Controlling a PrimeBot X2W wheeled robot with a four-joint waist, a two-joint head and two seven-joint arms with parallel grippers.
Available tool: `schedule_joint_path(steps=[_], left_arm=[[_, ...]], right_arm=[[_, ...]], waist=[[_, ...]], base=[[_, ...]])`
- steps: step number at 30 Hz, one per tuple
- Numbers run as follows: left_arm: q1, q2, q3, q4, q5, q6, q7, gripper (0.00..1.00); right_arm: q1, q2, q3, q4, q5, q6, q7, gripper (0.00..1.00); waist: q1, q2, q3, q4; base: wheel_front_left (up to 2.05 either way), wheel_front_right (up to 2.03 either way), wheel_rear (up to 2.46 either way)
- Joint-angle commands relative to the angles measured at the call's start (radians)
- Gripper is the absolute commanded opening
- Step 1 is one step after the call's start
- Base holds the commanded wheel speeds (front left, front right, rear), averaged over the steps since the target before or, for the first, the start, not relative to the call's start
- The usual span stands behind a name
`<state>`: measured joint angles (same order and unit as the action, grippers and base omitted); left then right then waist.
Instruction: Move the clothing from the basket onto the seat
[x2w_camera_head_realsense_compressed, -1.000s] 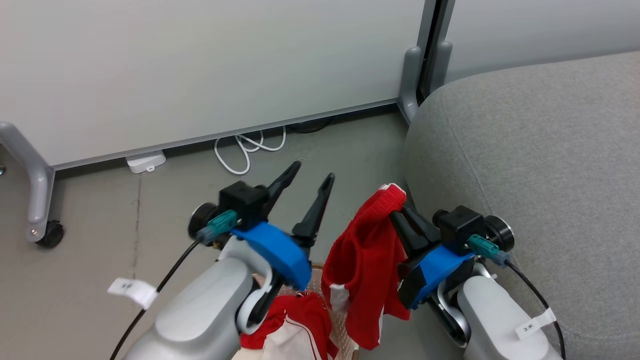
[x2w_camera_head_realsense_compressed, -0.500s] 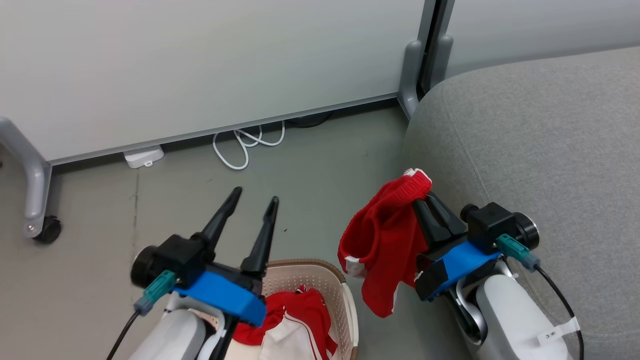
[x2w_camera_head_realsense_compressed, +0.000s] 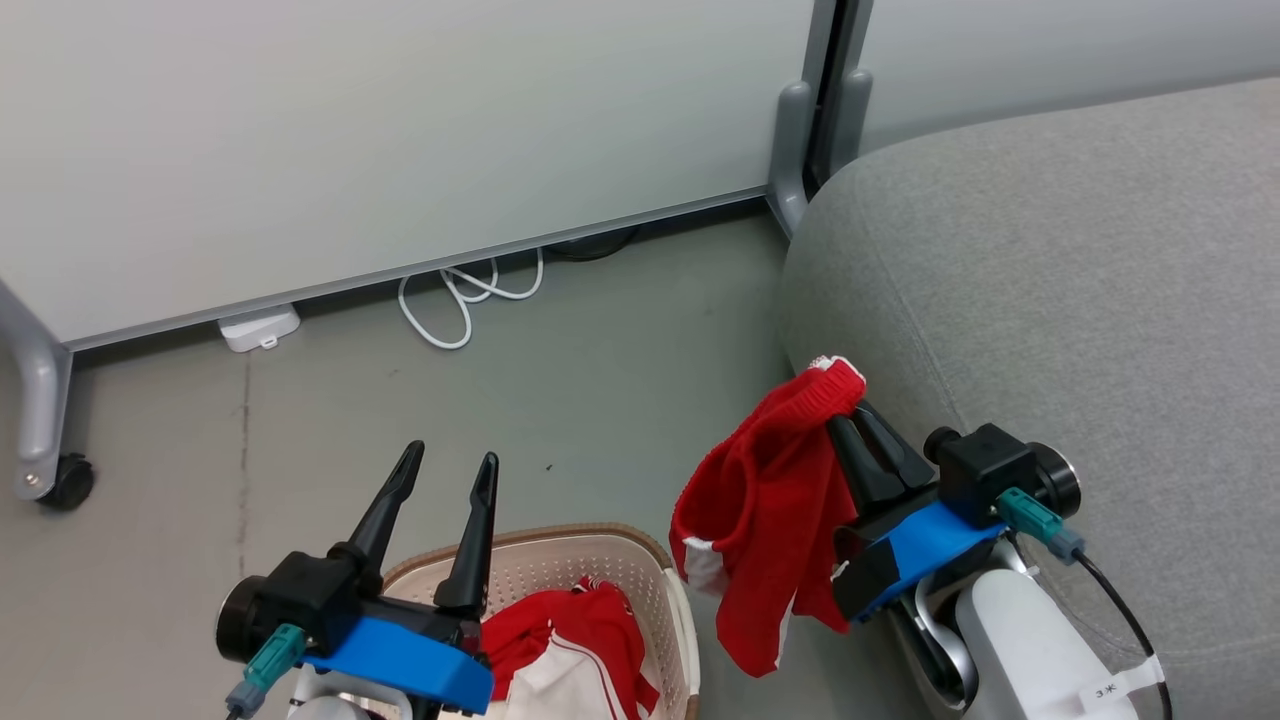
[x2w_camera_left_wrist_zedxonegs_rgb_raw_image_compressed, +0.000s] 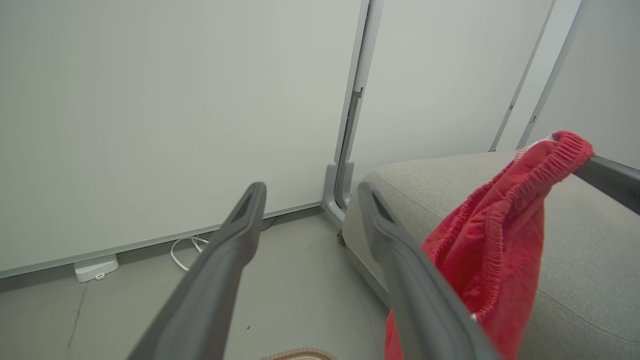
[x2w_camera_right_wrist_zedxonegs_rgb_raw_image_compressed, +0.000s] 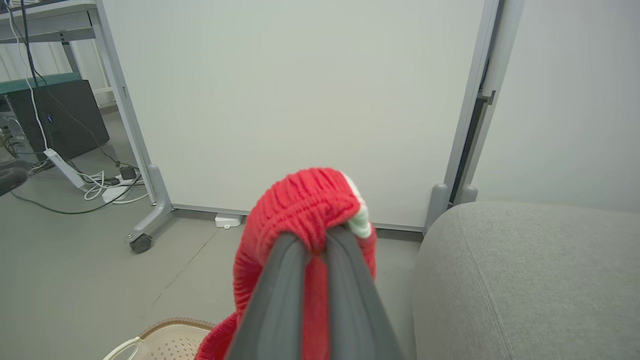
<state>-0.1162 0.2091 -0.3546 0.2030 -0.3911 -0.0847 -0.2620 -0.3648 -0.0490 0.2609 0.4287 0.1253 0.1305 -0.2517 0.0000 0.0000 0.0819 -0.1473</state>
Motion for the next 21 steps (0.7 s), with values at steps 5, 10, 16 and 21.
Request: schedule_joint_path(steps=[5, 10, 16, 21], left_arm=[[0.016, -0.018, 0.028, 0.005, 0.03, -0.022, -0.004, 1.0], [0.015, -0.028, 0.039, 0.007, 0.045, -0.035, -0.004, 1.0], [-0.003, -0.025, 0.036, 0.014, 0.061, -0.042, -0.004, 1.0], [-0.019, -0.02, 0.032, 0.017, 0.068, -0.046, -0.004, 1.0]], right_arm=[[0.006, -0.003, 0.006, -0.017, 0.014, 0.0, 0.001, 0.0], [0.007, -0.003, 0.016, -0.033, 0.026, 0.0, -0.001, 0.0], [0.016, -0.002, 0.019, -0.055, 0.034, 0.0, -0.001, 0.0], [0.017, -0.003, 0.024, -0.065, 0.038, 0.0, -0.003, 0.0]], waist=[[0.0, 0.0, 0.002, -0.044], [0.0, 0.0, 0.014, -0.109], [0.0, 0.0, 0.036, -0.195], [0.0, 0.0, 0.059, -0.253]], base=[[0.0, 0.0, 0.0], [0.0, 0.0, 0.0], [0.0, 0.0, 0.0], [0.0, 0.0, 0.0]])
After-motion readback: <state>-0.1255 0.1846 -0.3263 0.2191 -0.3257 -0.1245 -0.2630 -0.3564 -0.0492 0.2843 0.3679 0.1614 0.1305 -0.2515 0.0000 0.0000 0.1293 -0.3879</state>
